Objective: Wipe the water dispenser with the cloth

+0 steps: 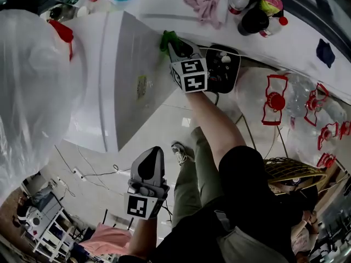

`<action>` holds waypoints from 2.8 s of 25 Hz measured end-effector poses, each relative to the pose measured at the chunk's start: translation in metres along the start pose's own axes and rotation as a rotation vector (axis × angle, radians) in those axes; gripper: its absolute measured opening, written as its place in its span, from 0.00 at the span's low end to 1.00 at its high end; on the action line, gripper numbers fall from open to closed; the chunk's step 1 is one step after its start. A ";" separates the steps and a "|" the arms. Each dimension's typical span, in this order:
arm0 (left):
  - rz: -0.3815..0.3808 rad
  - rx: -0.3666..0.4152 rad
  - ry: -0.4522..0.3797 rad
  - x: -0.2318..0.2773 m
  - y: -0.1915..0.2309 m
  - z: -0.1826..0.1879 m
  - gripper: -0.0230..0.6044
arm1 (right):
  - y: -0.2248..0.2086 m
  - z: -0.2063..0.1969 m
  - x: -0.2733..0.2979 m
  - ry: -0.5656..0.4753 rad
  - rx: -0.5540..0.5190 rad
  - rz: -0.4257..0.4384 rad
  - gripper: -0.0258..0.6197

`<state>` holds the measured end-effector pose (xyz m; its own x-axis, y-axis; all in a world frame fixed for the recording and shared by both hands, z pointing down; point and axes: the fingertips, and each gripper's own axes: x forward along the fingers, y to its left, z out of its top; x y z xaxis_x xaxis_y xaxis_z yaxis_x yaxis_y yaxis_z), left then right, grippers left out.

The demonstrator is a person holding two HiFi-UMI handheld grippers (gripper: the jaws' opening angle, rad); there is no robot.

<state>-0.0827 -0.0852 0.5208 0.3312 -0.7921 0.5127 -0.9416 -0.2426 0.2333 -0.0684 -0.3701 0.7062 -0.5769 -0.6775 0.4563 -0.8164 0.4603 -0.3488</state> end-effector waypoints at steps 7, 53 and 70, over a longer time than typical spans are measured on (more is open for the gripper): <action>0.018 0.002 -0.007 -0.013 0.006 0.004 0.04 | -0.010 0.014 -0.013 0.012 -0.026 -0.040 0.17; 0.091 0.124 -0.438 -0.338 0.023 0.057 0.04 | 0.300 0.078 -0.491 -0.319 -0.190 0.097 0.17; 0.139 0.178 -0.499 -0.397 0.032 0.050 0.04 | 0.347 0.064 -0.525 -0.286 -0.250 0.144 0.17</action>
<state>-0.2470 0.1937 0.2834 0.1747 -0.9825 0.0643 -0.9845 -0.1733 0.0260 -0.0470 0.1079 0.2934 -0.6842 -0.7119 0.1584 -0.7292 0.6637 -0.1668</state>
